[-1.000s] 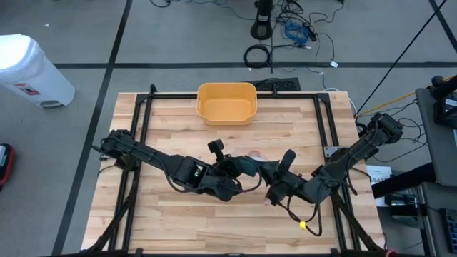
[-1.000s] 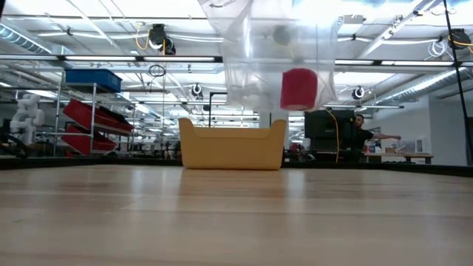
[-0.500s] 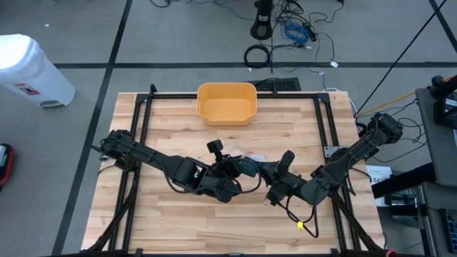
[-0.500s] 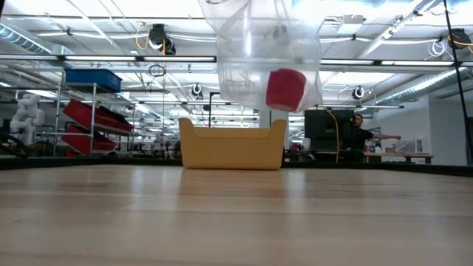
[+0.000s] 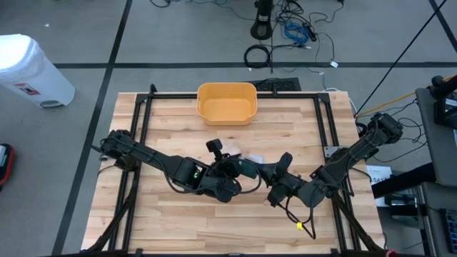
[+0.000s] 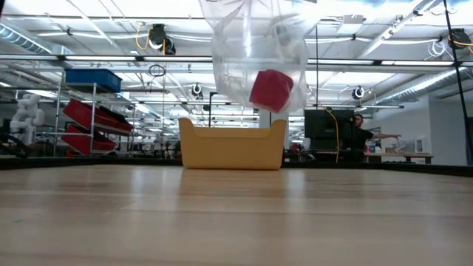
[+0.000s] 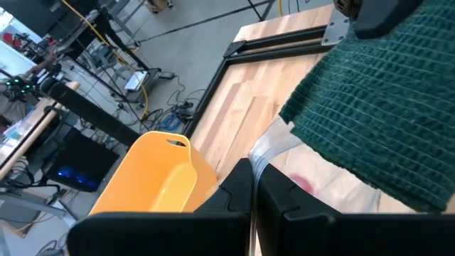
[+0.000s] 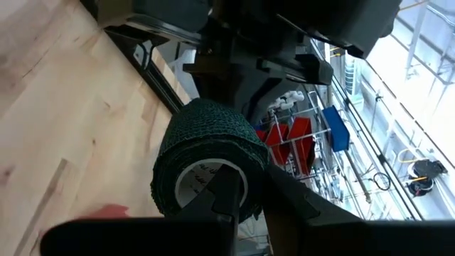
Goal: Roll bandage
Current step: Put the rolled green bandage into the transparent zip bag
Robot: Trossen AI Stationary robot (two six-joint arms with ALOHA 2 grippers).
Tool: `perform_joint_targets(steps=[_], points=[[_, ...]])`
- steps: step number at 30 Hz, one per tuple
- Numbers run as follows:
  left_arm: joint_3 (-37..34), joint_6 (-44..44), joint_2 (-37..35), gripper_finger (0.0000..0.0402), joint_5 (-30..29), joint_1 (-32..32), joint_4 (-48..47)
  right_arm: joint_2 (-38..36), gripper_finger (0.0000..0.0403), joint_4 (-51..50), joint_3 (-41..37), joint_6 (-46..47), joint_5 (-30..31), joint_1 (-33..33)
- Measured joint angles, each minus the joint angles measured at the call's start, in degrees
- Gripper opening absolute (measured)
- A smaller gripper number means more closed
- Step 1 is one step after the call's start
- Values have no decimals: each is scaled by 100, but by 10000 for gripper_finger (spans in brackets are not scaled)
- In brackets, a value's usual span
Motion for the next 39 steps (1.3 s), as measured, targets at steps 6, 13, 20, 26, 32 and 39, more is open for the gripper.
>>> perform_joint_targets(steps=[6, 13, 20, 26, 32, 39], points=[[0, 2, 0, 4, -91, 0, 17, -2, 38, -71, 0, -101, -128, 59], [0, 2, 0, 4, -69, -45, 88, -2, 38, -333, 0, 0, -372, 16], [0, 75, -22, 4, -47, -149, 268, -2, 38, -332, 0, 293, -92, -164], [0, 265, -51, 4, -77, -260, 515, -2, 38, -324, 0, 428, -30, -219], [4, 299, -72, 4, -108, -286, 622, 0, 38, -267, 0, 487, 438, -256], [4, 305, -72, 4, -192, -277, 620, 2, 38, -266, 0, 468, 724, -273]])
